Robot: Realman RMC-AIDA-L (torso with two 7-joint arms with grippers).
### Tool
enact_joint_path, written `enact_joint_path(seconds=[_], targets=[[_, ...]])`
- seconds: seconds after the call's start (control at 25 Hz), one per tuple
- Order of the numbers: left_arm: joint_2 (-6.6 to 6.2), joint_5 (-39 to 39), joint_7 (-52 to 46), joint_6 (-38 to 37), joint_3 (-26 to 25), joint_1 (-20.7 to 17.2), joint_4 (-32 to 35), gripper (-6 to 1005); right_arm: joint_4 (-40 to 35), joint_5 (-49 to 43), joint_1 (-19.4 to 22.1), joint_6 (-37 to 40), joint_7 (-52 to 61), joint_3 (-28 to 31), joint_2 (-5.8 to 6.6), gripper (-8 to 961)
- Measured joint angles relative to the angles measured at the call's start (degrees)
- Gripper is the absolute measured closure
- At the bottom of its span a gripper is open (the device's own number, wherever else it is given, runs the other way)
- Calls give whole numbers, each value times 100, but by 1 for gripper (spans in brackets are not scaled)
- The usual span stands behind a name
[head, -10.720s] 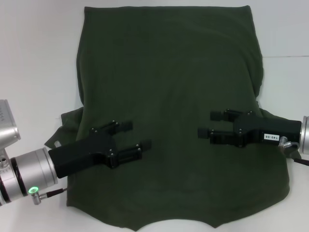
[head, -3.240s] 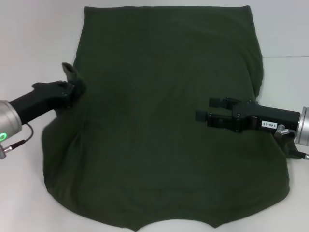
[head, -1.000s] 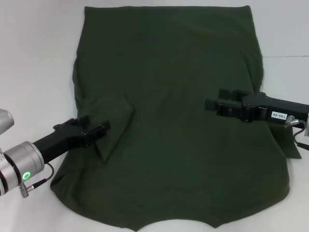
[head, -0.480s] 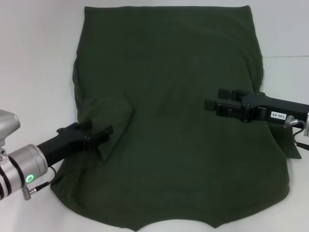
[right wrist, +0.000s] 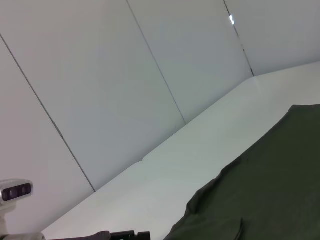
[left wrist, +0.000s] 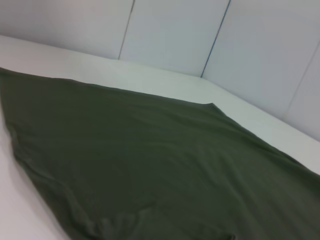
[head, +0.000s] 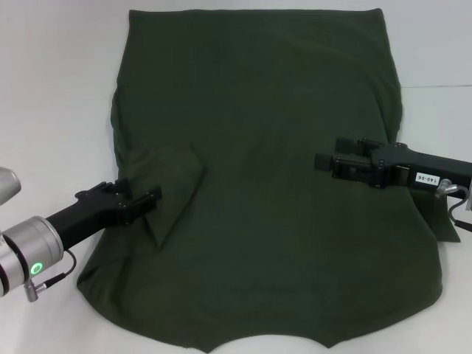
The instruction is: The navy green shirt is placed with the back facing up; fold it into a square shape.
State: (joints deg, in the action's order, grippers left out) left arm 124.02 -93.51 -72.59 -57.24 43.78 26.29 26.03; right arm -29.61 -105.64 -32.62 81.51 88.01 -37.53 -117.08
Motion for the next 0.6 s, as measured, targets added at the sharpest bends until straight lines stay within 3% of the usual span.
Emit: enact_joint_path(seconds=[0.6], targets=[[7, -50, -12, -26, 176, -2, -46, 234, 8, 0, 3, 25, -6, 0, -7, 62]])
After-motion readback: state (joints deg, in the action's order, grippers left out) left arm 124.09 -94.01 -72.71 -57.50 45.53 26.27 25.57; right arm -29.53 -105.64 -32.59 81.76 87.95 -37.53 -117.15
